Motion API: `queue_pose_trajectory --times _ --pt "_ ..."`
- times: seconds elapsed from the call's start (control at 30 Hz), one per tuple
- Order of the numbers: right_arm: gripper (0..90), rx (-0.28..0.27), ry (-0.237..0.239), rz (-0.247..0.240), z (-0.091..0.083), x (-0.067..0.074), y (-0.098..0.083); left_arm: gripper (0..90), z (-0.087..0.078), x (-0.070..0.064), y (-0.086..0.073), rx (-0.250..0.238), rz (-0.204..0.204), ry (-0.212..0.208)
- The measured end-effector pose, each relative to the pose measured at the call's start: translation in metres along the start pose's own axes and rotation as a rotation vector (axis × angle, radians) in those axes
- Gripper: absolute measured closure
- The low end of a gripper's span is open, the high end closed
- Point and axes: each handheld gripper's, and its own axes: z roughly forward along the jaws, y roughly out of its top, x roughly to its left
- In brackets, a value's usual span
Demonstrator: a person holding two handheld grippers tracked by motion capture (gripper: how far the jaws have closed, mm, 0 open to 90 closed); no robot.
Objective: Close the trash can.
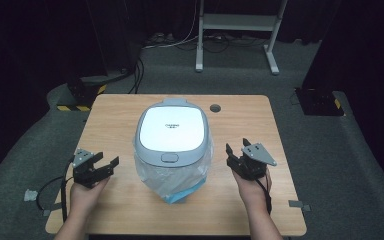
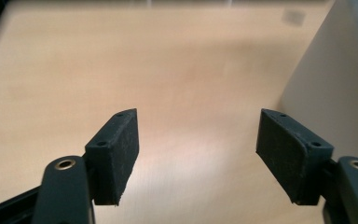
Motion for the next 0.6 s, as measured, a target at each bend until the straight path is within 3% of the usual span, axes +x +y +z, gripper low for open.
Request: queue_pose_trajectory --times 0.1,0.23,0.3,0.37,0.5,0.6 --pt "39.9 0.086 -0.021 0.037 0.006 -0.013 -0.029 27.8 0.008 0.004 -0.021 0.101 0.039 0.018" --pt "39.4 0.18 -0.054 0.061 0.012 -0.026 -0.063 25.7 0.01 0.005 -0.036 0.182 0.088 0.039" --pt "39.3 0.228 -0.043 0.091 0.015 -0.032 -0.075 24.1 0.012 0.003 -0.042 0.214 0.107 0.034" --pt "39.0 0.28 -0.045 0.105 0.019 -0.036 -0.087 22.1 0.011 0.002 -0.044 0.216 0.109 0.026" --pt "37.6 0.4 -0.033 0.076 0.029 -0.036 -0.1 22.0 0.01 0.0 -0.047 0.195 0.106 0.028" --pt "37.2 0.398 0.0 0.057 0.033 -0.033 -0.099 22.2 0.01 -0.001 -0.048 0.188 0.104 0.027"
